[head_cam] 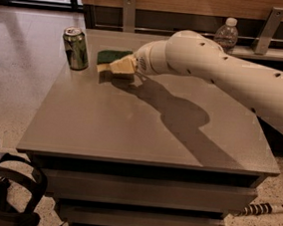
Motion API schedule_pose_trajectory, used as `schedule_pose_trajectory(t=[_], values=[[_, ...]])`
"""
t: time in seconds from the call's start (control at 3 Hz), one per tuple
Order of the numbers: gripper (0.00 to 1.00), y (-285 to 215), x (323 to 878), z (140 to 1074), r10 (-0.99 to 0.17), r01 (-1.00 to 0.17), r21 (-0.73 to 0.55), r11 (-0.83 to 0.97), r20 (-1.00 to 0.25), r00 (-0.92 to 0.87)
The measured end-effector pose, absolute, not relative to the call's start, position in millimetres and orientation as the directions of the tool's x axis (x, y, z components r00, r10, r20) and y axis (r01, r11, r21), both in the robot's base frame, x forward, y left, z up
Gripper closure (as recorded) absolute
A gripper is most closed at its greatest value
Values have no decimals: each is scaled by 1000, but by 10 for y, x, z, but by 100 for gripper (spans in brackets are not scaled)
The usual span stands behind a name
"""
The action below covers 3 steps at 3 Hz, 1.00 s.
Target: Move sponge near water bottle
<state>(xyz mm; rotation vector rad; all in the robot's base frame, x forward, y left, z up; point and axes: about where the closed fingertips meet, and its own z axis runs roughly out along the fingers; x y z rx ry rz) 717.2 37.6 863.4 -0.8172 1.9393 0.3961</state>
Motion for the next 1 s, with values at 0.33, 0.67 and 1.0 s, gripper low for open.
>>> schedule_pose_trajectory(t=[0.33,0.67,1.0], values=[[35,394,7168,8634,-378,-690,-63,721,-871,-315],[11,412,7163,8633,-378,-692,-63,719,-871,-314],[0,426,7160,8633,-379,-693,-63,718,-871,-313]])
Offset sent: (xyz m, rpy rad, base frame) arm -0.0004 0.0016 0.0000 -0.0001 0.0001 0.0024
